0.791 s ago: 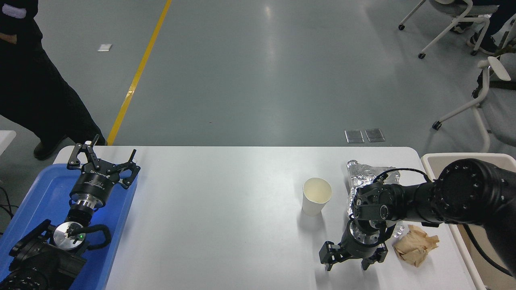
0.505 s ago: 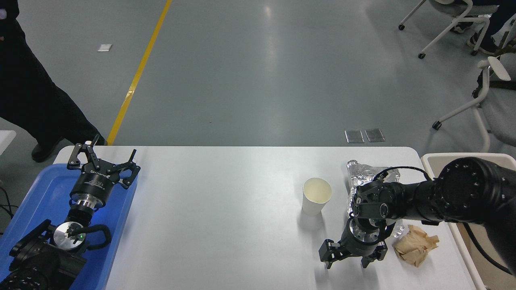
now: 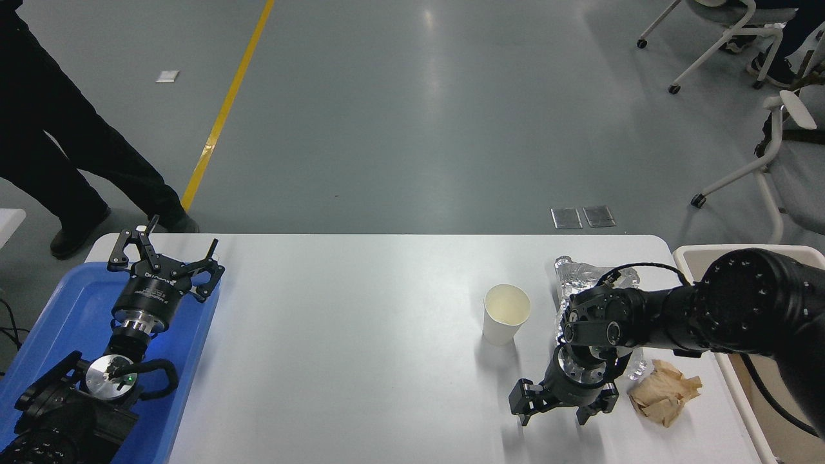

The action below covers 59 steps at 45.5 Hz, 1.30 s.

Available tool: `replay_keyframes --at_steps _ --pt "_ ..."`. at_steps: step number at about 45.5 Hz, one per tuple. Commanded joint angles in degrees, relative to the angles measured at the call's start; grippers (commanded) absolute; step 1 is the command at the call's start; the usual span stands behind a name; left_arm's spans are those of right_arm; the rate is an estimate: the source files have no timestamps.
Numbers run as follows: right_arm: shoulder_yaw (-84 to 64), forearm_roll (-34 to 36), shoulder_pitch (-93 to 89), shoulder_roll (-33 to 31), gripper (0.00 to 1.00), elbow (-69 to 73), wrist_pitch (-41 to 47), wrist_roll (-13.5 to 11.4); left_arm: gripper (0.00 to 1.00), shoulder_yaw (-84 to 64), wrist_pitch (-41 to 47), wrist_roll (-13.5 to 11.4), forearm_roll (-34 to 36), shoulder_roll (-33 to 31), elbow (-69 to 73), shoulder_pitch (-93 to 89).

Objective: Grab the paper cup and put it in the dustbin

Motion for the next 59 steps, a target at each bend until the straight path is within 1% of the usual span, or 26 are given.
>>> replay_keyframes --at_steps 1,10,13,16,17,19,22,26,30,36,42,49,54,59 --pt "0.1 0.2 1.1 0.0 1.0 0.1 0.1 -0.1 0.99 0.0 0.0 0.0 0.0 0.0 0.0 0.0" --pt "0.3 0.2 1.3 0.0 1.0 0.1 0.1 -0.1 0.99 0.0 0.0 0.0 0.0 0.1 0.0 0.0" --pt "0.9 0.1 2.6 0.0 1.0 1.1 0.5 -1.2 0.99 0.0 0.0 0.0 0.0 0.0 0.0 0.0" --pt "0.3 0.4 5.7 0.0 1.0 3.6 0.6 -3.3 0.99 0.0 0.0 0.0 0.0 0.0 0.0 0.0" --pt "0.3 0.6 6.8 0.0 1.0 4.6 0.7 -3.3 0.99 0.0 0.0 0.0 0.0 0.0 0.0 0.0" --pt "-0.4 3.3 10.3 0.0 1.0 7.9 0.7 -3.9 0.99 0.0 0.0 0.0 0.1 0.0 0.0 0.0" --pt "-1.1 6.1 13.3 0.0 1.0 10.1 0.9 -3.9 0.99 0.0 0.0 0.0 0.0 0.1 0.0 0.0" --pt "-1.4 8.6 17.8 -4.4 1.0 14.5 0.9 -3.9 0.99 0.0 0.0 0.0 0.0 0.1 0.0 0.0" --pt "-2.5 8.9 22.2 -6.2 1.0 18.9 0.9 -3.9 0.99 0.0 0.0 0.0 0.0 0.0 0.0 0.0" --pt "-7.5 9.0 29.4 -6.0 1.0 25.8 0.9 -3.7 0.99 0.0 0.0 0.1 0.0 0.0 0.0 0.0" --pt "-9.0 9.1 37.9 -6.8 1.0 34.0 0.9 -3.4 0.99 0.0 0.0 0.0 0.0 0.1 0.0 0.0" --pt "-9.0 10.3 42.2 -9.1 1.0 38.1 1.2 -3.4 0.99 0.0 0.0 0.0 0.0 0.1 0.0 0.0" --pt "-9.0 13.5 46.2 -10.5 1.0 39.2 4.0 -3.4 0.99 0.0 0.0 0.0 0.1 0.1 0.0 0.0" --pt "-8.8 17.2 52.6 -11.9 1.0 40.5 9.3 -3.3 0.99 0.0 0.0 0.0 0.0 0.1 0.0 0.0"
